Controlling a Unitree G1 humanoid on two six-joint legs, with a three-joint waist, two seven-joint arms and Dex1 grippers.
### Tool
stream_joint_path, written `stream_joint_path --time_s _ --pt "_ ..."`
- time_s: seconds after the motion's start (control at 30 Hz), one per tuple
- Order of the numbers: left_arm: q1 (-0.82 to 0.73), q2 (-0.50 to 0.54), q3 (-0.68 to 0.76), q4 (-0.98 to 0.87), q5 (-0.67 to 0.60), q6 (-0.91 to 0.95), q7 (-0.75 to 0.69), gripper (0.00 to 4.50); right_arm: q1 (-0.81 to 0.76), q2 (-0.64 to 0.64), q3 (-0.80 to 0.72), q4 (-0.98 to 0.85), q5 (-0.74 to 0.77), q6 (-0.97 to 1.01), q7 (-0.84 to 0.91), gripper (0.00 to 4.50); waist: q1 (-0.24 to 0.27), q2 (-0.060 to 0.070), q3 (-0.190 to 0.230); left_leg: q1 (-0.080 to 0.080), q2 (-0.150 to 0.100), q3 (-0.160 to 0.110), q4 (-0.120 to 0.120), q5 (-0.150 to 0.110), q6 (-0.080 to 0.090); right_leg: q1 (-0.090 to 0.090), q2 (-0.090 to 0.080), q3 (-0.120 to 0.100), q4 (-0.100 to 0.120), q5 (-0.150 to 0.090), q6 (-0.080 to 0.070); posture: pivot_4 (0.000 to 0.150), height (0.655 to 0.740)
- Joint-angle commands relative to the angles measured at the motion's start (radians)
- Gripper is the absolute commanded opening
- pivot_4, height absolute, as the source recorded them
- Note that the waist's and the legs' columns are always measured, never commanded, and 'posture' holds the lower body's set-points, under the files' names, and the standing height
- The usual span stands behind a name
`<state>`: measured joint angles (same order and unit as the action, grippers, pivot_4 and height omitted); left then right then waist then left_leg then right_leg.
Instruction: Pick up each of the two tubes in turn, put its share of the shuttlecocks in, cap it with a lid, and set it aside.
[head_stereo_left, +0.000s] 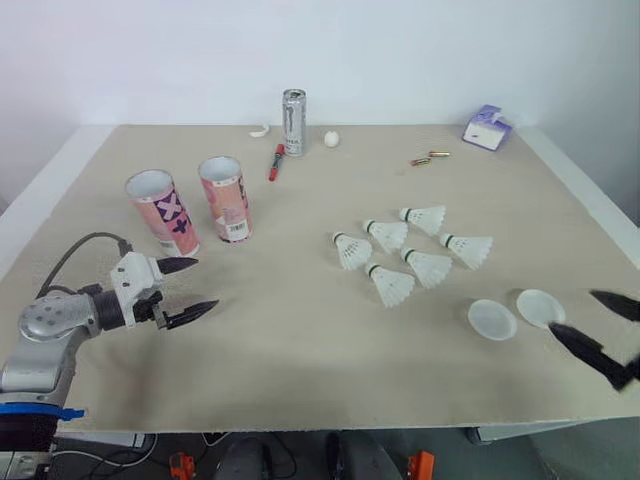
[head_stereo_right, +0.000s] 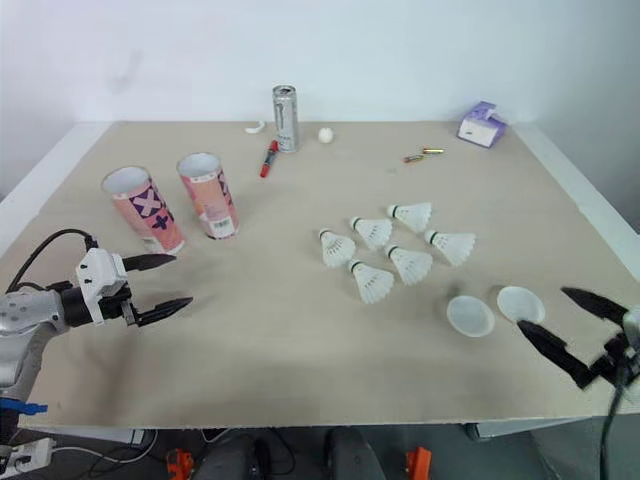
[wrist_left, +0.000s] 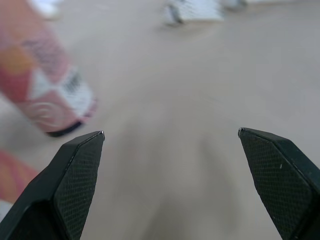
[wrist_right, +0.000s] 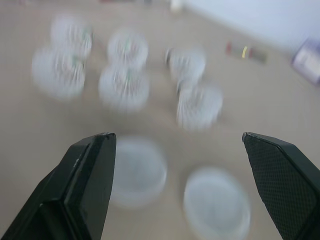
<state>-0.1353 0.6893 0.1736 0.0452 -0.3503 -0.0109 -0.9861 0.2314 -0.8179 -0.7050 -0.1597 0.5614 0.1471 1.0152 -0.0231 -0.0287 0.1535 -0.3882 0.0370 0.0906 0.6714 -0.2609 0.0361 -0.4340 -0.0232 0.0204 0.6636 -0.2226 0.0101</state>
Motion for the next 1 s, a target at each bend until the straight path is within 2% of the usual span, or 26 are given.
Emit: stream_joint_path --time_s 0.03,0.17,0.3,0.43,0.57,0.67,1.0 --pt "0.089 -0.064 0.030 -0.156 0.011 0.064 0.158 4.50 -0.176 -0.008 0.177 -0.075 0.012 0.054 -0.042 4.35 -0.001 -0.001 0.000 0.000 0.000 0.000 0.000 0.000 0.000 0.000 0.000 0.000 0.000 0.000 0.000 0.150 0.7400" --pt "0.149 -0.156 0.025 -0.282 0.041 0.132 0.319 4.50 -0.421 0.039 0.380 -0.078 0.001 0.122 -0.084 4.35 0.000 -0.002 0.002 -0.001 0.001 0.001 0.000 0.000 0.000 -0.001 0.001 0.001 0.000 0.001 -0.001 0.150 0.7400" --pt "0.171 -0.247 0.031 -0.332 0.085 0.199 0.493 4.50 -0.645 0.118 0.552 -0.017 -0.012 0.187 -0.079 4.35 0.008 -0.002 0.001 -0.003 0.001 -0.003 0.000 0.000 0.000 -0.002 0.002 0.000 0.001 0.000 -0.003 0.150 0.7400" --pt "0.165 -0.322 0.044 -0.329 0.137 0.248 0.646 4.50 -0.778 0.218 0.696 0.116 -0.103 0.105 -0.031 4.35 0.006 -0.003 0.001 -0.004 0.000 -0.002 0.000 0.000 0.000 -0.002 0.002 -0.001 0.000 0.003 -0.007 0.150 0.7400" --pt "0.138 -0.383 0.068 -0.324 0.174 0.278 0.775 4.50 -0.847 0.292 0.764 0.244 -0.169 0.012 0.011 4.35 0.006 -0.003 0.001 -0.005 -0.001 -0.002 0.000 0.000 0.000 -0.003 0.001 -0.001 0.000 0.003 -0.007 0.150 0.7400" --pt "0.105 -0.405 0.076 -0.296 0.185 0.293 0.828 4.50 -0.881 0.318 0.778 0.299 -0.163 0.042 0.030 4.35 0.007 -0.003 0.001 -0.006 -0.003 -0.003 0.000 0.000 0.000 -0.003 0.000 -0.001 0.000 0.003 -0.006 0.150 0.7400" --pt "-0.058 -0.369 0.067 -0.067 0.207 0.227 0.815 4.50 -0.941 0.353 0.786 0.425 -0.220 0.012 0.064 4.35 0.005 -0.003 0.001 -0.005 -0.004 -0.002 0.001 0.001 0.001 -0.003 0.000 -0.002 0.000 0.005 -0.006 0.150 0.7400"
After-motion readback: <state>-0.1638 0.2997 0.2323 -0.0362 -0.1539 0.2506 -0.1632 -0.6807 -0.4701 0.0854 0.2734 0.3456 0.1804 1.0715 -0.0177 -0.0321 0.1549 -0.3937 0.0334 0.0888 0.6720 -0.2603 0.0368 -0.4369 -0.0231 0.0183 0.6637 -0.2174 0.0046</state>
